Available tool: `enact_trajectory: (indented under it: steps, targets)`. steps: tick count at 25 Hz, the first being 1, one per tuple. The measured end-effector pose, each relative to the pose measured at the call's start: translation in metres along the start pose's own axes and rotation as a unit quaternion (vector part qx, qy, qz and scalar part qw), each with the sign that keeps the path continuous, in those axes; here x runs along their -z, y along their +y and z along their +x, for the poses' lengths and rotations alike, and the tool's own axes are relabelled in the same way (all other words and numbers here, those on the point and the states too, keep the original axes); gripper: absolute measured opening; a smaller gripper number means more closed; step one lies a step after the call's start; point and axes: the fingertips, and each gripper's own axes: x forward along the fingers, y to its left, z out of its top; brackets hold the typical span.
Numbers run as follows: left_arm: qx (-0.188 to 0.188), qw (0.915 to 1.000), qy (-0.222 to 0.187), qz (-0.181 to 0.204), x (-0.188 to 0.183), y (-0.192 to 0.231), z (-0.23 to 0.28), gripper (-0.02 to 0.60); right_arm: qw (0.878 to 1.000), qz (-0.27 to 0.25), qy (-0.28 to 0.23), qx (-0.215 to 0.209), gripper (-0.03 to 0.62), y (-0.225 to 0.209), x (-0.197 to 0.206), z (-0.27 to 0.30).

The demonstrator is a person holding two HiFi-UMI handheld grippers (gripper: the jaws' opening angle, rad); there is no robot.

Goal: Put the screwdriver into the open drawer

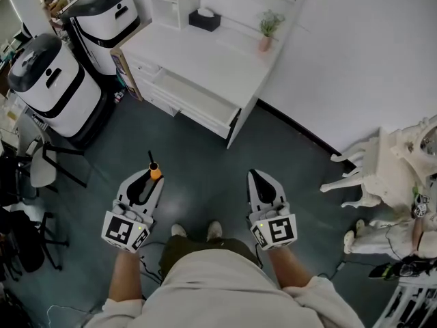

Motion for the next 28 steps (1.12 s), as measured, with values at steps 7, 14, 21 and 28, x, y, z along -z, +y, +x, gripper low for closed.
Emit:
enact_trajectory:
  steps: [7,14,21,28]
  targets:
    - [-0.022,0.9998,-0.004,0.002,-0.002,-0.003,0.007,0.11,1.0,0.001,0.002,-0.025,0.003,-0.012,0.006,0.003]
    - [-0.031,0.9995,0.002,-0.002,0.002,-0.001,0.014,0.11,0.999,0.002,0.01,-0.045,0.003,-0.013,0.012,0.021]
    - [-0.03,0.9995,0.001,-0.013,0.009,0.038,0.04,0.11,0.999,-0.004,0.022,-0.05,0.003,-0.014,0.015,0.065]
    - [-0.012,0.9999,-0.002,-0.012,0.009,0.106,0.095,0.11,0.999,-0.014,0.027,-0.027,0.003,-0.034,0.008,0.142]
